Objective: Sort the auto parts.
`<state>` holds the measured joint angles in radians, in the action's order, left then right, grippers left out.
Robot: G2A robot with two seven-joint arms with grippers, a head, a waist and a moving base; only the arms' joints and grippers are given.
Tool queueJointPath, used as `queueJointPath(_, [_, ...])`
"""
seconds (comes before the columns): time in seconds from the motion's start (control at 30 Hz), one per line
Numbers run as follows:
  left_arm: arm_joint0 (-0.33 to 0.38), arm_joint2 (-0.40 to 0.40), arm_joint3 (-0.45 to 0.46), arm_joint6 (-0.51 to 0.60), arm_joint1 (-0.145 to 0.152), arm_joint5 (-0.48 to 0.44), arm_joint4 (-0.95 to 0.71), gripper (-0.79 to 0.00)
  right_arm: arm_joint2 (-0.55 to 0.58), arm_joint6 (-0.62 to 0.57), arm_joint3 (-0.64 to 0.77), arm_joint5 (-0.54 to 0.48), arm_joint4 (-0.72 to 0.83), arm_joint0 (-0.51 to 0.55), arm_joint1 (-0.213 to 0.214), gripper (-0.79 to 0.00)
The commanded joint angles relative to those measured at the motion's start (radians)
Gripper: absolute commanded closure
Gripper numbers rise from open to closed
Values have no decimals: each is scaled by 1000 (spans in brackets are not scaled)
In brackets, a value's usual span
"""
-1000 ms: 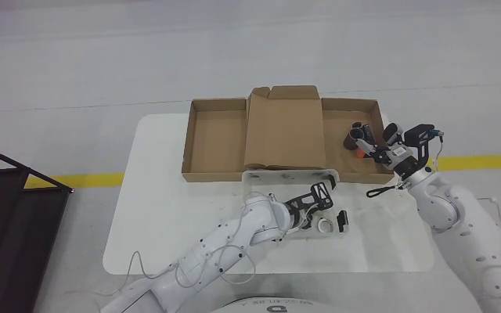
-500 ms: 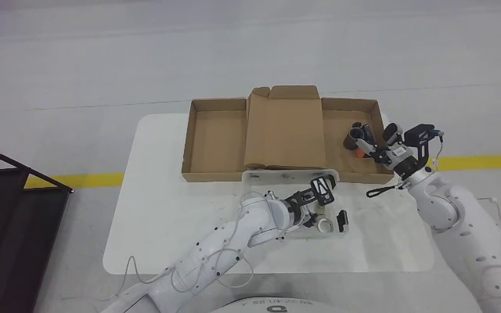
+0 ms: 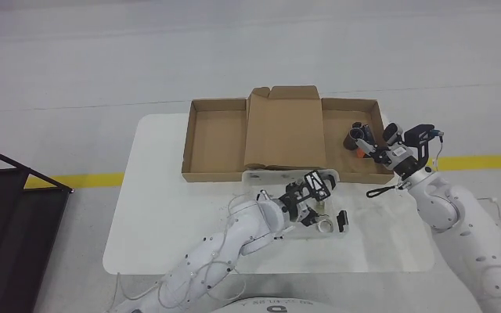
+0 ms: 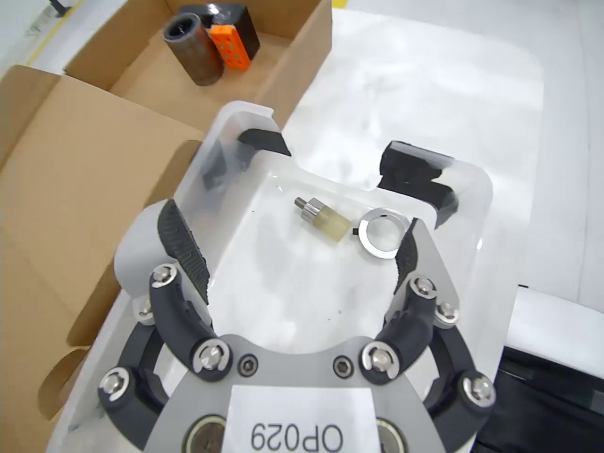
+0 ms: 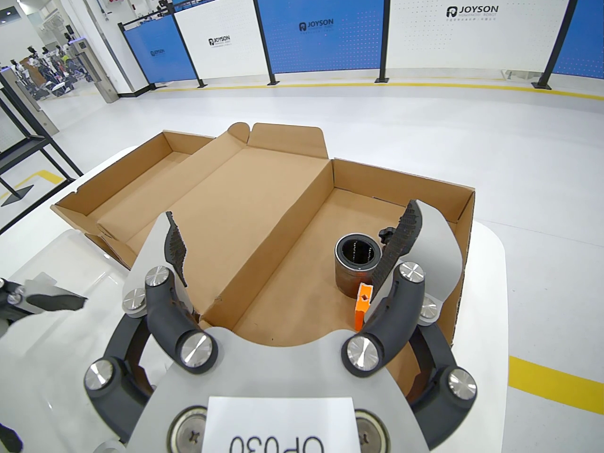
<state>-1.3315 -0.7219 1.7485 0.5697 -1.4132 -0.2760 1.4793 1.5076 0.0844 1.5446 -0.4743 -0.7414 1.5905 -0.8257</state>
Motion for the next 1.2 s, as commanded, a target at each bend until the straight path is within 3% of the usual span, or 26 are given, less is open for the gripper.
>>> queueJointPath(0.0, [-57, -37, 84, 1, 18, -5, 36, -785, 0, 0, 0, -1, 0, 0, 0, -785])
queueJointPath(0.17, [-207, -154, 284, -18, 62, 37, 168, -785, 0, 0, 0, -1, 0, 0, 0, -785])
queueJointPath(0.33, [-319, -294, 391, -93, 90, 68, 171, -785, 0, 0, 0, -1, 0, 0, 0, -785])
queueJointPath(0.37, [-330, -323, 392, -117, 93, 68, 147, -785, 0, 0, 0, -1, 0, 0, 0, -785])
queueJointPath(0.63, [-330, -323, 392, -117, 93, 68, 147, -785, -4, -5, 15, -6, -12, -2, 0, -785])
queueJointPath(0.8, [-278, -431, 184, -245, 90, 171, 35, -785, -55, -92, 132, 82, -171, -7, -7, -785])
queueJointPath(0.93, [-248, -437, 220, -317, 88, 164, -5, -785, -91, -173, 172, 131, -249, -23, -13, -785])
queueJointPath(1.17, [-233, -460, 184, -334, 87, 196, -16, -785, -88, -174, 170, 171, -241, -25, -17, -785])
